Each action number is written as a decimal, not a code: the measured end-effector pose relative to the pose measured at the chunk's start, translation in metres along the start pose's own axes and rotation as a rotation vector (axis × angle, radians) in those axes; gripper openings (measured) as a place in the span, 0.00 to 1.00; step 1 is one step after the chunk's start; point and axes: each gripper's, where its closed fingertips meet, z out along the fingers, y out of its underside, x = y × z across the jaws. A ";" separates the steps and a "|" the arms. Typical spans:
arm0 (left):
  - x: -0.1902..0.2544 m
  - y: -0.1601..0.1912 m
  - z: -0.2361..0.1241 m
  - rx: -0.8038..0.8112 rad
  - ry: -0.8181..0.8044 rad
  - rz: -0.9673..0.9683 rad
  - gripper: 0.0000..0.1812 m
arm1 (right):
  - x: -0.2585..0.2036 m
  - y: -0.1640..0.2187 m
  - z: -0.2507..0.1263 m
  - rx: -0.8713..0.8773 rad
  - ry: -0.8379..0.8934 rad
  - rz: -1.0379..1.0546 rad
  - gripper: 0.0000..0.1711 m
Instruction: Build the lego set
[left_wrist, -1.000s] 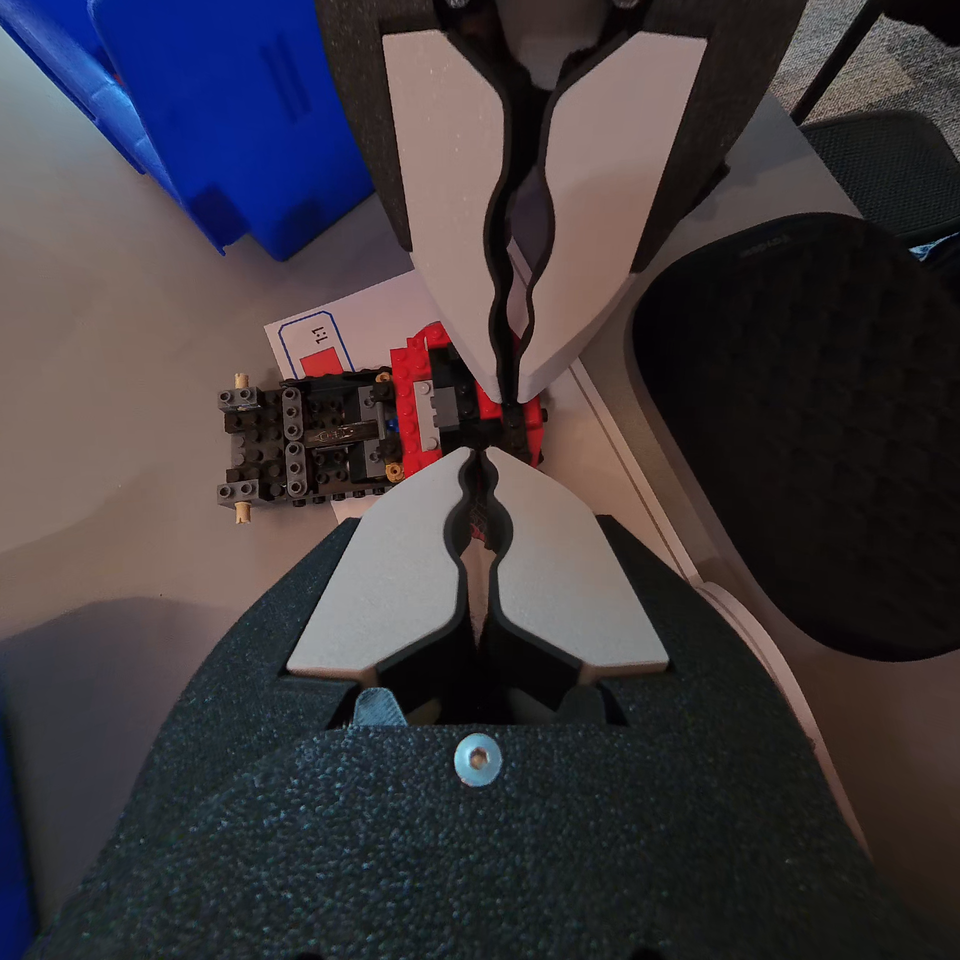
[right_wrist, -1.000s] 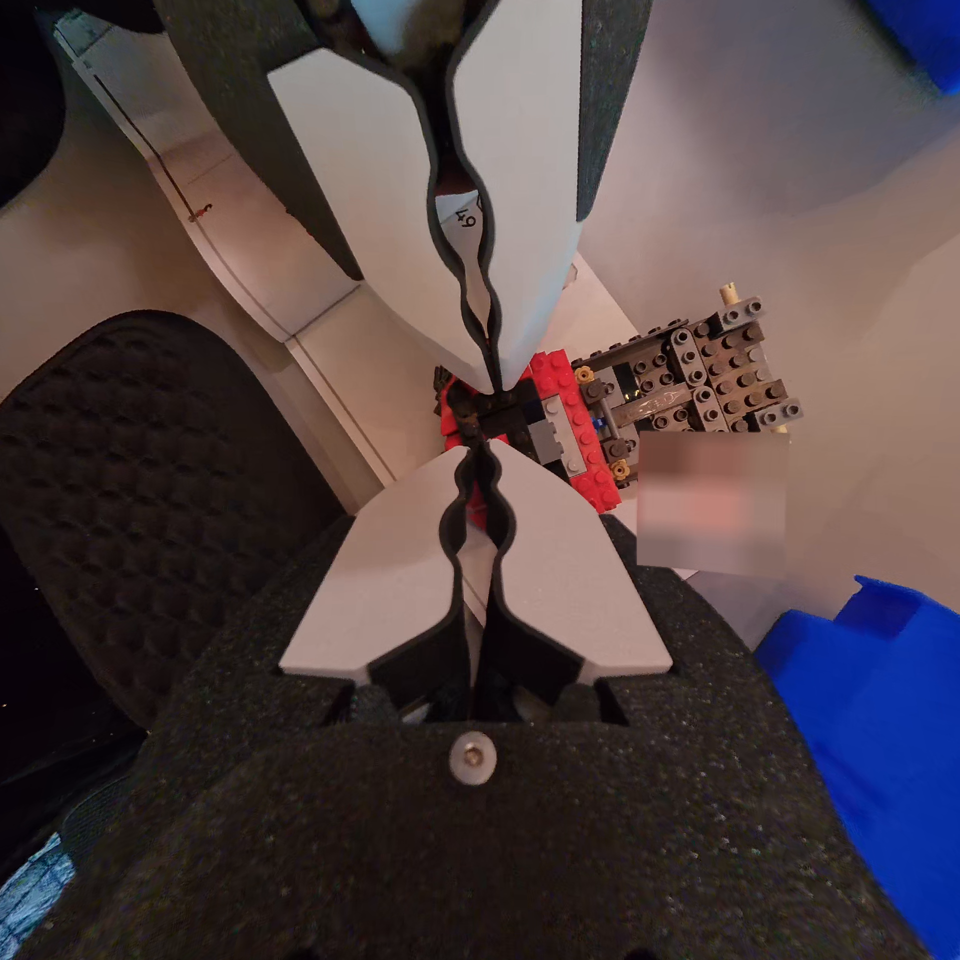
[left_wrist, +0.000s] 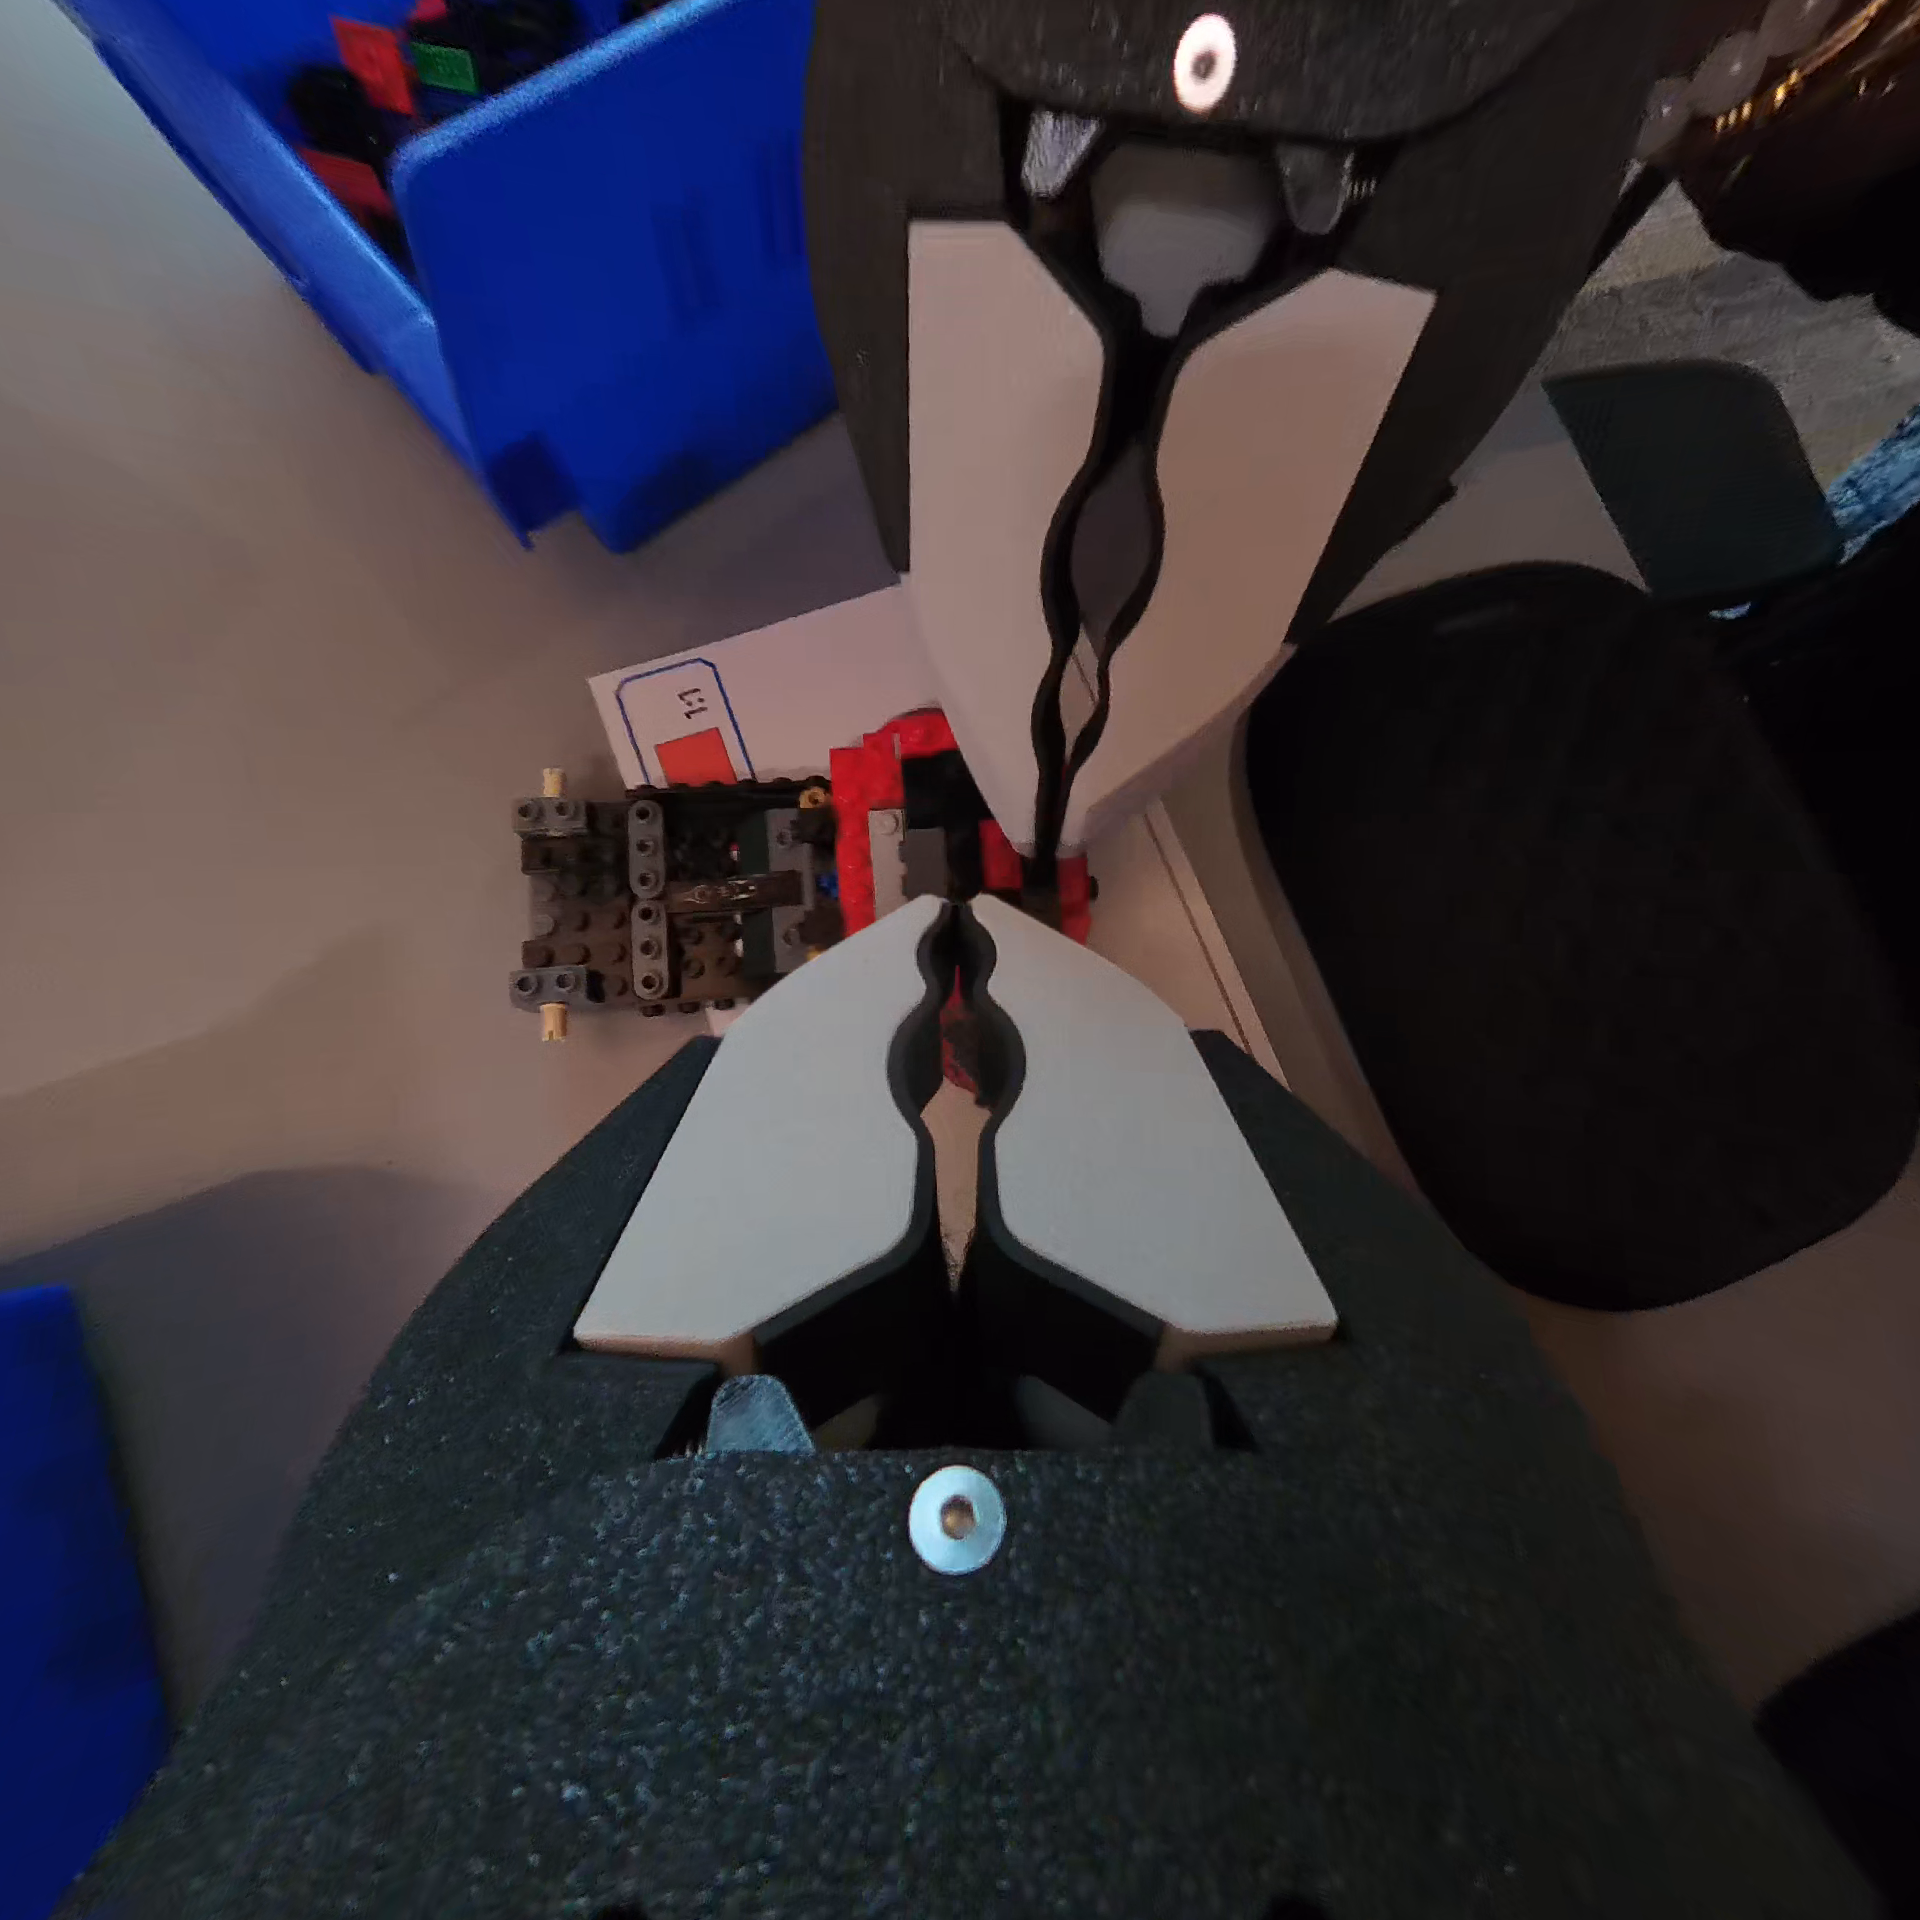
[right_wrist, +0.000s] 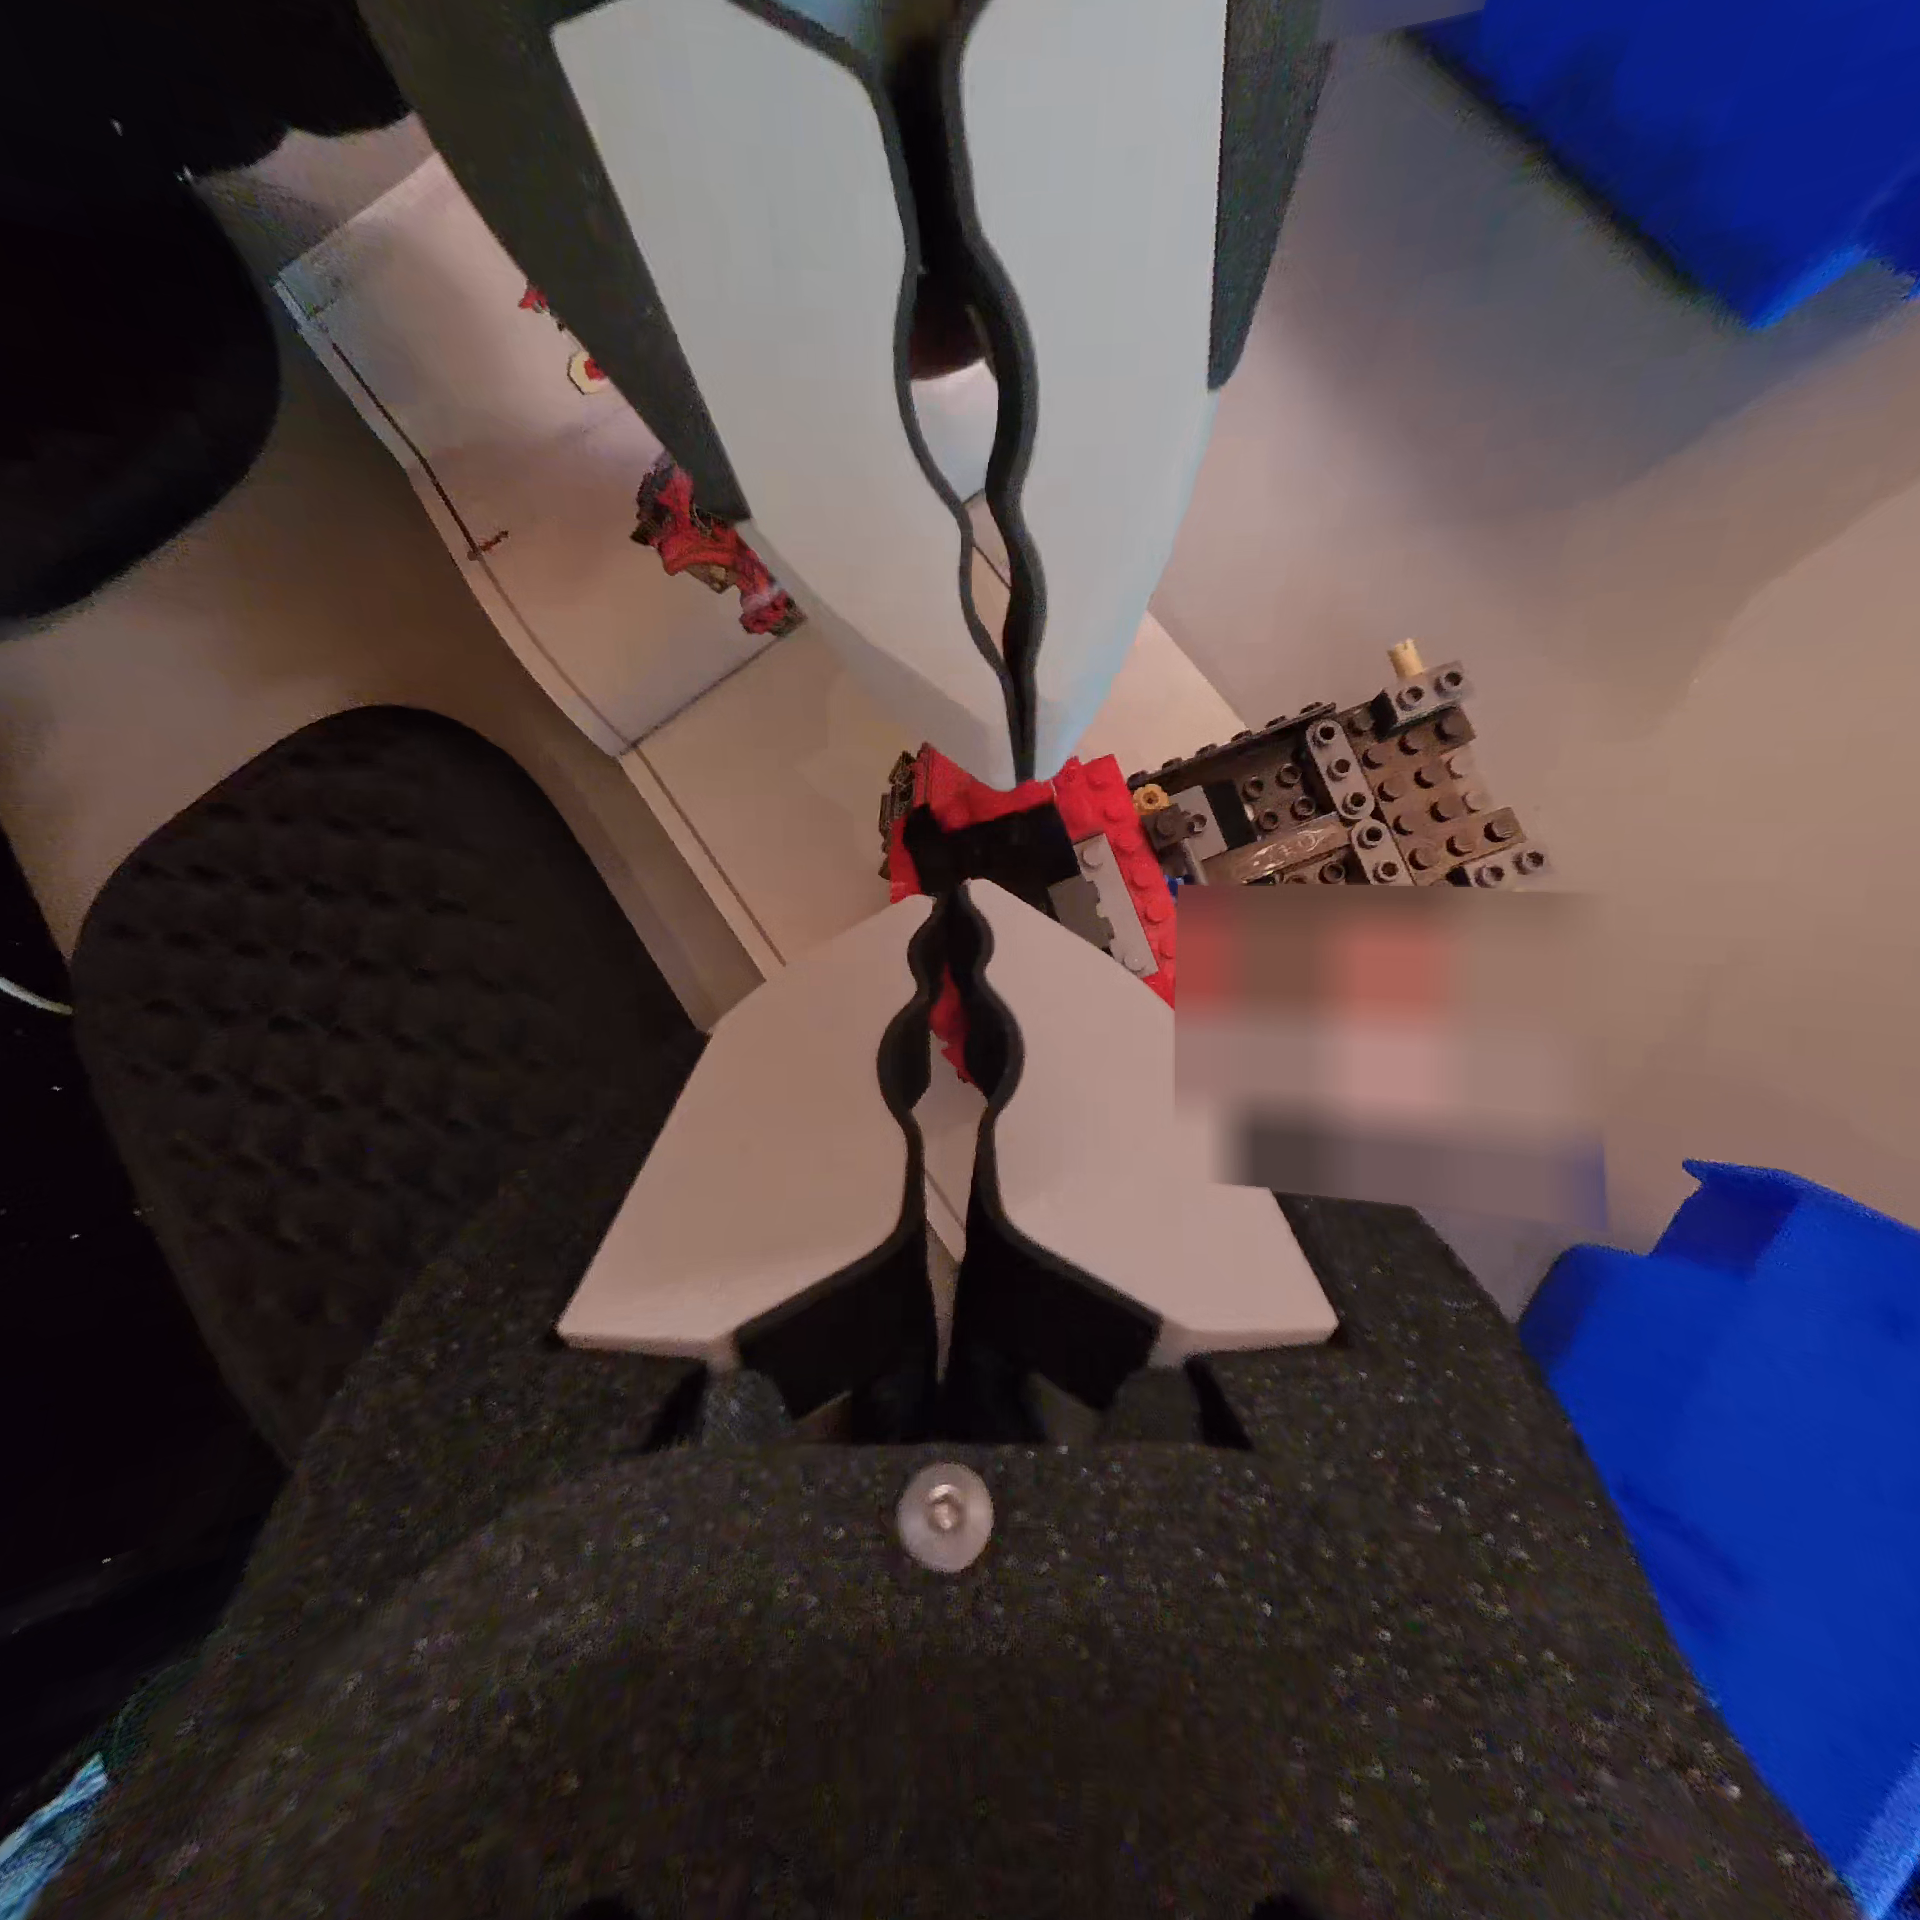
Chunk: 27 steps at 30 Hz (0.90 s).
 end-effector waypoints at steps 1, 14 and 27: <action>0.002 0.003 0.002 -0.018 0.010 0.005 0.00 | -0.001 0.002 0.001 -0.011 0.003 -0.013 0.00; 0.007 0.015 0.029 -0.078 0.055 0.007 0.00 | -0.002 0.008 0.014 -0.034 0.000 0.013 0.00; 0.007 0.016 0.030 -0.002 0.043 0.018 0.00 | -0.003 0.009 0.015 0.025 -0.005 0.097 0.01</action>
